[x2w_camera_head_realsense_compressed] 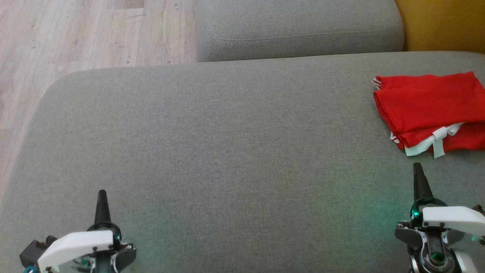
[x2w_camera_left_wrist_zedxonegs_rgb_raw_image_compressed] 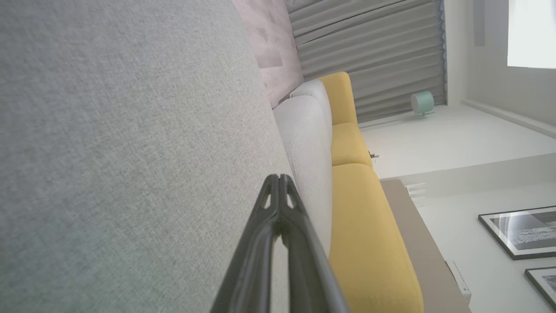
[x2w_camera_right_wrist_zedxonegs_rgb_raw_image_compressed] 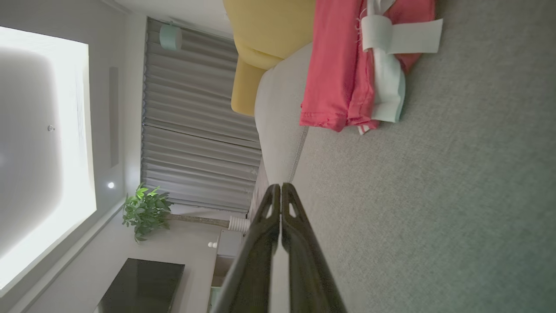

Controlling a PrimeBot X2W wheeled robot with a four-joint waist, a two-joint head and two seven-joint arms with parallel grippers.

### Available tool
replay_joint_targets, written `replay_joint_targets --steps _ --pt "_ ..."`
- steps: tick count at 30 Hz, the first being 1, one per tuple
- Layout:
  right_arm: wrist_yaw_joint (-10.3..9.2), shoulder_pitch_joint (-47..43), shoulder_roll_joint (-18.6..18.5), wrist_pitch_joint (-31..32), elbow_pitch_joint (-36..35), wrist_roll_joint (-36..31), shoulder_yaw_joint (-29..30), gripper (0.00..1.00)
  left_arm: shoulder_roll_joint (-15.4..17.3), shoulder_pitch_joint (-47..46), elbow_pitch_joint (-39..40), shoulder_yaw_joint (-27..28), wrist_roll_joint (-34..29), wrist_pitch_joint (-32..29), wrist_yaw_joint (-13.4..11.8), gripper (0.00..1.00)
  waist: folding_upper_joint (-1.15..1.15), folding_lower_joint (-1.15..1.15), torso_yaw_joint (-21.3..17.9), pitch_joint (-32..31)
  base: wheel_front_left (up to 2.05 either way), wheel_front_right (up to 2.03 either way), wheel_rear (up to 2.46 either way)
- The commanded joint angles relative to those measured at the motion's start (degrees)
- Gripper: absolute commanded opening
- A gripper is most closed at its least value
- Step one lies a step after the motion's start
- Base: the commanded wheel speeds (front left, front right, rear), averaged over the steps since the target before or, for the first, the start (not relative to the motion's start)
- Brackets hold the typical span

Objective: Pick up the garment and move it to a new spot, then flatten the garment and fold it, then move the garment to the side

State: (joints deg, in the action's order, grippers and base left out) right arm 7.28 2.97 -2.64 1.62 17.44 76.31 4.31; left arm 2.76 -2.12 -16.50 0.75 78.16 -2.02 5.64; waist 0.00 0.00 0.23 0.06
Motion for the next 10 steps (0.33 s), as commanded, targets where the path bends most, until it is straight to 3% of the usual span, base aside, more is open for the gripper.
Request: replay_joint_targets --steps 1,10 --pt "0.17 2.7 -0.7 0.5 -2.3 1.8 -0.6 0.00 0.2 -3.3 2.0 2.4 1.5 -0.5 0.7 0.00 0.00 0.00 0.0 0.0 0.00 0.00 0.00" --pt "0.19 2.9 -0.7 2.0 -2.7 7.5 0.3 0.00 0.2 -3.6 2.1 3.7 6.4 -2.0 1.1 0.00 0.00 0.00 -0.1 0.0 0.00 0.00 0.00"
